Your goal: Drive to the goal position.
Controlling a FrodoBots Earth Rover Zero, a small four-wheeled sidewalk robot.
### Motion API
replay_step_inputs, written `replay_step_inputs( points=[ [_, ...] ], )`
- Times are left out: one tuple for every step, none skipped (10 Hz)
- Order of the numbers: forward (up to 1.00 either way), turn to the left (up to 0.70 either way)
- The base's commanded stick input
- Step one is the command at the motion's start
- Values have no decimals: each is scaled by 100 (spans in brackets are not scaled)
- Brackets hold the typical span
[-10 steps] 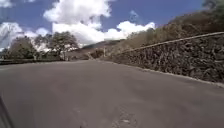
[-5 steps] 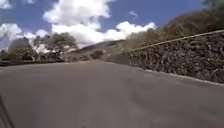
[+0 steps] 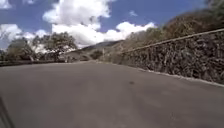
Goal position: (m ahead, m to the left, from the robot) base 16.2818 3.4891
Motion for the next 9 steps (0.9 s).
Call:
replay_step_inputs(
  points=[
    [70, 0],
    [70, 0],
    [70, 0],
    [70, 0],
    [70, 0],
    [70, 0],
    [70, 0],
    [70, 0],
    [70, 0]
  ],
)
